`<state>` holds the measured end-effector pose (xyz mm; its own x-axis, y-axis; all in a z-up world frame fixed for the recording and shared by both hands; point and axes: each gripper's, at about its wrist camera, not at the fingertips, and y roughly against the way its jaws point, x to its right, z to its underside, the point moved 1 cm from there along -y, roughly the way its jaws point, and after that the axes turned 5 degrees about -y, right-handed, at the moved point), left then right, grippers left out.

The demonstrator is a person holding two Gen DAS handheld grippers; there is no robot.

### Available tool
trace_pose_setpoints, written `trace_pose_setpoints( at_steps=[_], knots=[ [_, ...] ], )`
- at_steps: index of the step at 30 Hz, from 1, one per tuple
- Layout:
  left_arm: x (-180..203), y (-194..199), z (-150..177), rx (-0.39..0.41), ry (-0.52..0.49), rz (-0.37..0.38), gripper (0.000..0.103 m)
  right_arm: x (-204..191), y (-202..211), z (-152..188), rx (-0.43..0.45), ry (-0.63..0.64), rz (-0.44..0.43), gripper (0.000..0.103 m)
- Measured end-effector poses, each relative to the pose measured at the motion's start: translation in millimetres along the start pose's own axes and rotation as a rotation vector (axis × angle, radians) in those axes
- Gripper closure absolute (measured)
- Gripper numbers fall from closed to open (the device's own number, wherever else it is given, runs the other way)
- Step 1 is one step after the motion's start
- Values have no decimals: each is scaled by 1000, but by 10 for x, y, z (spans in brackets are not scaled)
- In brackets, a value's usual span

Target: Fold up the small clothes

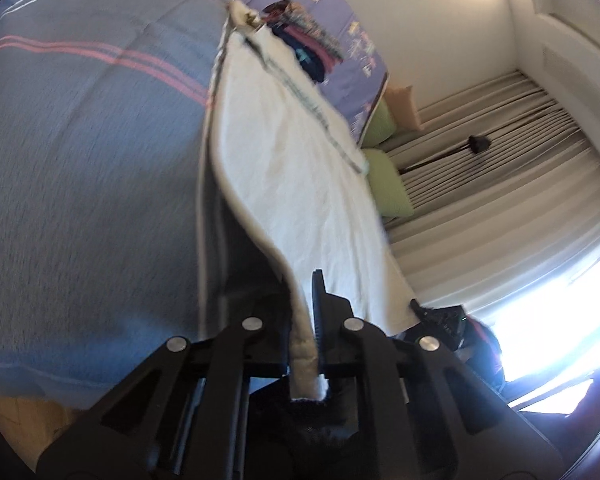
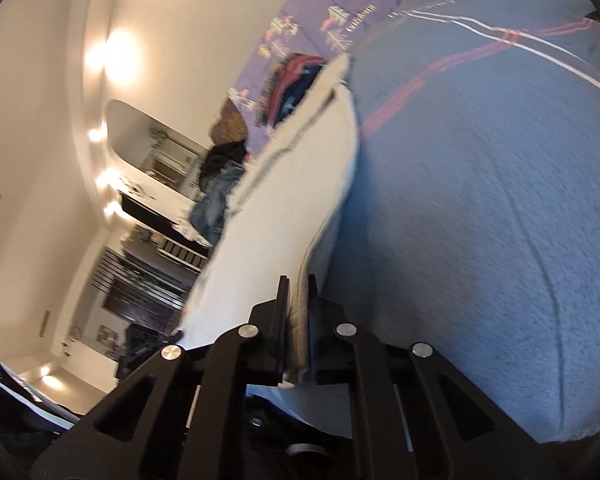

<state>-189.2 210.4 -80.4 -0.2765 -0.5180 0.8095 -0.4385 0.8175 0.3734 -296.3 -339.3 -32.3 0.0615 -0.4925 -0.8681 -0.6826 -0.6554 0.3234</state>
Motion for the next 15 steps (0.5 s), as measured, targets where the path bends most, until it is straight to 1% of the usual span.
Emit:
trace_pose_setpoints(
  at_steps=[2,3,6,8,9,10,12,13,14,15],
  knots=[
    [41,1,-55,13,-6,26,93,-82,-7,-71,15,4,-31,93],
    [77,-6,-116,23,-20,29,93,-119,-12,-102,22,8,-40,93],
    [146,-42,-266,45,-36,41,93,-210,-41,-212,56,1,-106,93],
    [181,-54,-351,58,-49,50,93,-246,-68,-255,67,-1,-128,93],
    [200,-71,-388,61,-56,53,93,-256,-91,-274,67,4,-112,93],
    [209,-85,-423,62,-62,54,93,-257,-135,-286,52,7,-77,94],
    [214,-111,-445,54,-64,54,93,-226,-193,-270,8,13,-27,94],
    [217,-121,-428,48,-66,46,93,-204,-210,-240,-6,25,21,93],
    [204,-125,-398,41,-66,36,93,-169,-193,-208,-11,28,69,90],
    [173,-134,-354,31,-61,21,93,-125,-158,-177,-12,20,83,89]
  ],
)
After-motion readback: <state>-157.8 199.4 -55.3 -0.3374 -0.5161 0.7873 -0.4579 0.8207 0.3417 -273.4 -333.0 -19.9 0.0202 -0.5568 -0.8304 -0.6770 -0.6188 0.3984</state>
